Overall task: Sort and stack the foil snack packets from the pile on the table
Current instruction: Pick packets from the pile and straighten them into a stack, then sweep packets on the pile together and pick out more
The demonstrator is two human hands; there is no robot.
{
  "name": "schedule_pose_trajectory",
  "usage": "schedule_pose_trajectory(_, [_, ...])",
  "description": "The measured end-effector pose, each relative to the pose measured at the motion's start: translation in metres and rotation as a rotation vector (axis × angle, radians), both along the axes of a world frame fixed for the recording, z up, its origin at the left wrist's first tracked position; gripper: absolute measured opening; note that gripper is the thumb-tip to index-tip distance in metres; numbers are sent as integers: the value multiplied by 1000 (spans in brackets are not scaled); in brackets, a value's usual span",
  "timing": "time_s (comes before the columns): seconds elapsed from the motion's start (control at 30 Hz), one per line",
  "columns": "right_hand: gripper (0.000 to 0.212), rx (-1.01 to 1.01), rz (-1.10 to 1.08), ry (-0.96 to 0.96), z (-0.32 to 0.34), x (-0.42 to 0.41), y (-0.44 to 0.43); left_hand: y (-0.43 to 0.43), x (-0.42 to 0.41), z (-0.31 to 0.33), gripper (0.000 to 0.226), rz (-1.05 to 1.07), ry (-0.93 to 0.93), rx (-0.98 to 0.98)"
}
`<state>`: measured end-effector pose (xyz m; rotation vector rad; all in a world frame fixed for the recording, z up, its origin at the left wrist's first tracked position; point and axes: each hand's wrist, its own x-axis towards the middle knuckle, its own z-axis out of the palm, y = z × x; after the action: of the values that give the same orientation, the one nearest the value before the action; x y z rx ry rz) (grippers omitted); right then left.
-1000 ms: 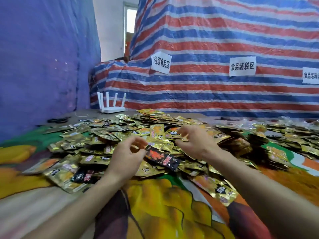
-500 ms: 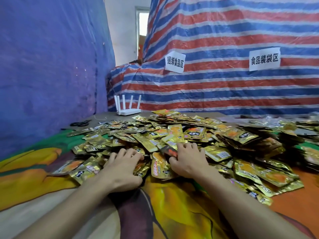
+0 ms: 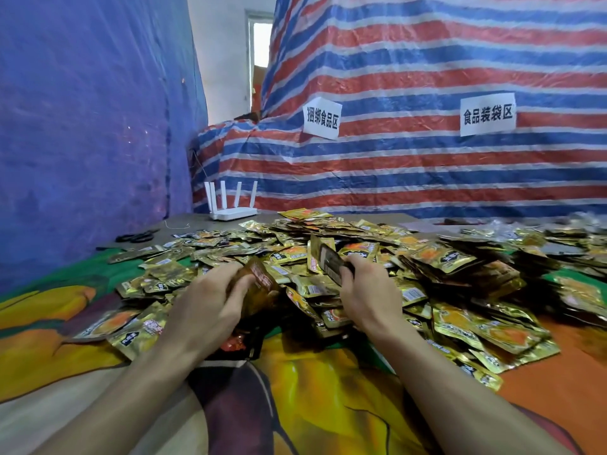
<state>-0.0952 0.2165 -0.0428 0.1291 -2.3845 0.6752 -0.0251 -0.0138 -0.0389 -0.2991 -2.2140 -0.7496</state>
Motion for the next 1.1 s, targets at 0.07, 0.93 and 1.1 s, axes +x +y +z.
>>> schedule_pose_trajectory(0.07, [16, -127, 15, 25, 2, 1, 6, 1, 0, 6, 11, -31, 10, 154])
schedule_pose_trajectory(0.93, [13, -607, 587, -257, 6, 19, -3, 46, -39, -2, 39, -486, -88, 1126])
schedule_pose_trajectory(1.1, [15, -675, 685, -345, 2, 30, -18, 47, -36, -2, 35, -336, -12, 1184])
